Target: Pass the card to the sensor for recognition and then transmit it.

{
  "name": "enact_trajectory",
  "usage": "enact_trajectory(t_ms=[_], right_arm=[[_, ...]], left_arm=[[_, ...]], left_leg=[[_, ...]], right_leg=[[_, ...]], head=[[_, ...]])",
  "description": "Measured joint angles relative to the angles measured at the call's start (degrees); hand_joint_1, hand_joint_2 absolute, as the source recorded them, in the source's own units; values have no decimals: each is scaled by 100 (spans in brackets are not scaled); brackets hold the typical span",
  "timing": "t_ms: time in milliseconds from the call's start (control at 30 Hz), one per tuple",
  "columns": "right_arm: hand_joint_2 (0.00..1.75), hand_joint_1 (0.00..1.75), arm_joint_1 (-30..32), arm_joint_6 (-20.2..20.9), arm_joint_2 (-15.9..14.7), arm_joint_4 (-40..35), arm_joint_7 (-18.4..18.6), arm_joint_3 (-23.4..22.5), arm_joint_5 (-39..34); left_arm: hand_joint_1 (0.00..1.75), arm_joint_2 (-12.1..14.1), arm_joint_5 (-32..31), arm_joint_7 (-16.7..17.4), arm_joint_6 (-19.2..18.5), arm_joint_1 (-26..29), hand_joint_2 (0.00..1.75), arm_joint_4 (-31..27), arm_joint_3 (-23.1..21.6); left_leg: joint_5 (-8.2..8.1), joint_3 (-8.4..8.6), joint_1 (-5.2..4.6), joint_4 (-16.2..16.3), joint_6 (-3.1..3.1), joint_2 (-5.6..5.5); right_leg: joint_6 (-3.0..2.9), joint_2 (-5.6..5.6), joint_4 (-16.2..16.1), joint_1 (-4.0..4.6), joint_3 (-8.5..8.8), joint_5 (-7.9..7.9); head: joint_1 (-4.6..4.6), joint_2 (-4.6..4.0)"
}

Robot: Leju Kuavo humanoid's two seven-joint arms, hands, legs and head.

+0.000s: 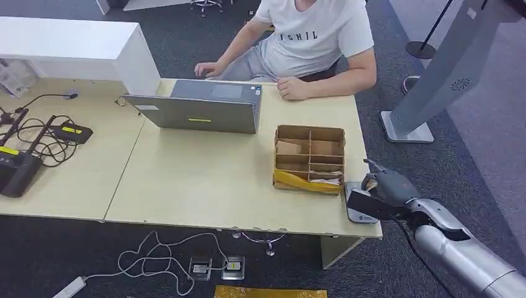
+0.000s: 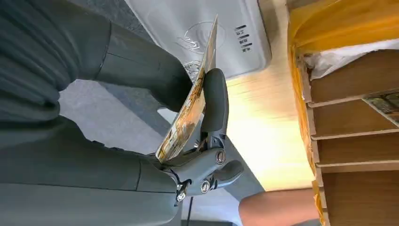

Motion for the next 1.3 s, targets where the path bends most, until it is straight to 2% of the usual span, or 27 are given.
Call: enact_trajectory(t_ms=[600, 1300], right_arm=[[175, 175, 31, 129, 85, -2, 197, 46, -175], [175, 175, 112, 114, 96, -4, 216, 48, -236]], left_arm=[[0, 4, 0, 103, 42, -1, 0, 0, -2], [0, 4, 11, 114, 57, -2, 0, 0, -2]], left_leg=[[0, 0, 0, 0, 0, 0], [0, 0, 0, 0, 0, 0]], right_leg=[[0, 0, 0, 0, 0, 0], [0, 0, 0, 0, 0, 0]], head=[[2, 0], [2, 0]])
